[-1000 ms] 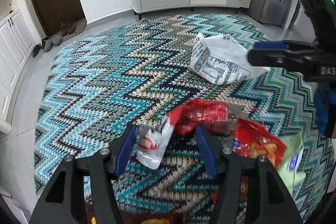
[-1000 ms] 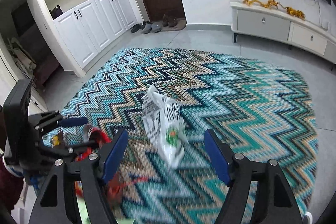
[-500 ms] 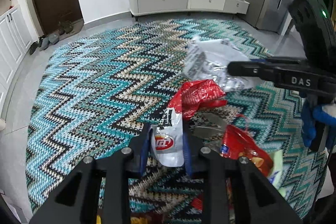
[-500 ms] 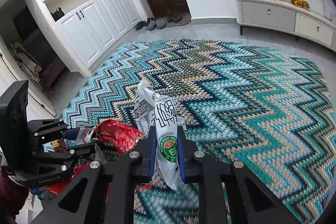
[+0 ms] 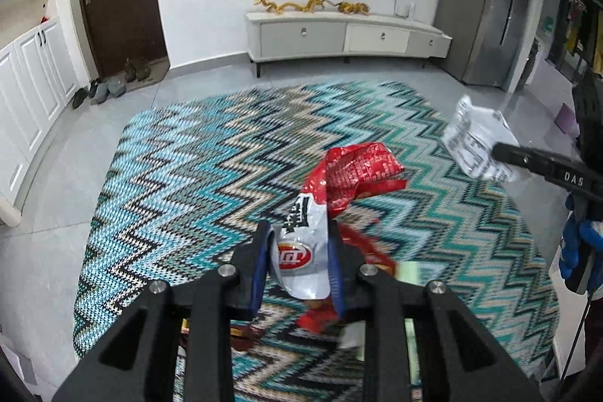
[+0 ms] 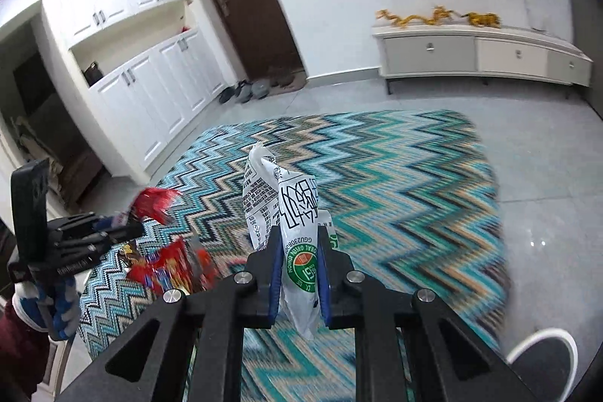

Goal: Collect trash
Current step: 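Carry both bags over the black bin and open both tools to drop them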

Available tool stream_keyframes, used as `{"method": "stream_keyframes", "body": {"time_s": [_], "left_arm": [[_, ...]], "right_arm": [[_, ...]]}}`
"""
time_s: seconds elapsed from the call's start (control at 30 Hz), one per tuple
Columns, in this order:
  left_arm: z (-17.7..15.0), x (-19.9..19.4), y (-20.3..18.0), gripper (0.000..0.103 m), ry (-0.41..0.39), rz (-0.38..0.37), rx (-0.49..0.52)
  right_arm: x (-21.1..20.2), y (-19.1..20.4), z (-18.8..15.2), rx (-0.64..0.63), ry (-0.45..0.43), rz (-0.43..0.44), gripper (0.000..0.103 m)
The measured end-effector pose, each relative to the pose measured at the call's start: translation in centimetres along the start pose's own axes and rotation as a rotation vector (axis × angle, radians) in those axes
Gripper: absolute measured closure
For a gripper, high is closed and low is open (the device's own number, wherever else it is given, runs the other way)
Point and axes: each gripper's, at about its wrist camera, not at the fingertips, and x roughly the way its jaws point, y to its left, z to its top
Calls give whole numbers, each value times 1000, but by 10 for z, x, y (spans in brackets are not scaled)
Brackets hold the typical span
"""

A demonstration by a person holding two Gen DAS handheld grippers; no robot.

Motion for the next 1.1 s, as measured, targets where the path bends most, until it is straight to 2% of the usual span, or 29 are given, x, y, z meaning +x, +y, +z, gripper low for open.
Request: {"method": "stream_keyframes", "body": {"time_s": [0.2,0.33,0.5,0.83,0.97,1.1], "left_arm": [[8,-15,-50,77,-21,-53,54],[13,-9,-105,77,-7,-113,114],[19,12,-177,77,33,-187,191],[20,73,-333,76,150,-307,348],[15,95,-375,76,190,-349,373],[15,111,-403,75,223,-437,351]], "right_arm": [[-70,-50,-27,78,-70,-103,88],[-113,-94,-54,159,-99,-196,88],[-146,-148,-95,260,-96,-307,88],[-166,-237,-166,424,-27,-419,88],[-167,-264,-185,477,-2,-429,87],[-168,-281,-196,519,8,-431,82]]}}
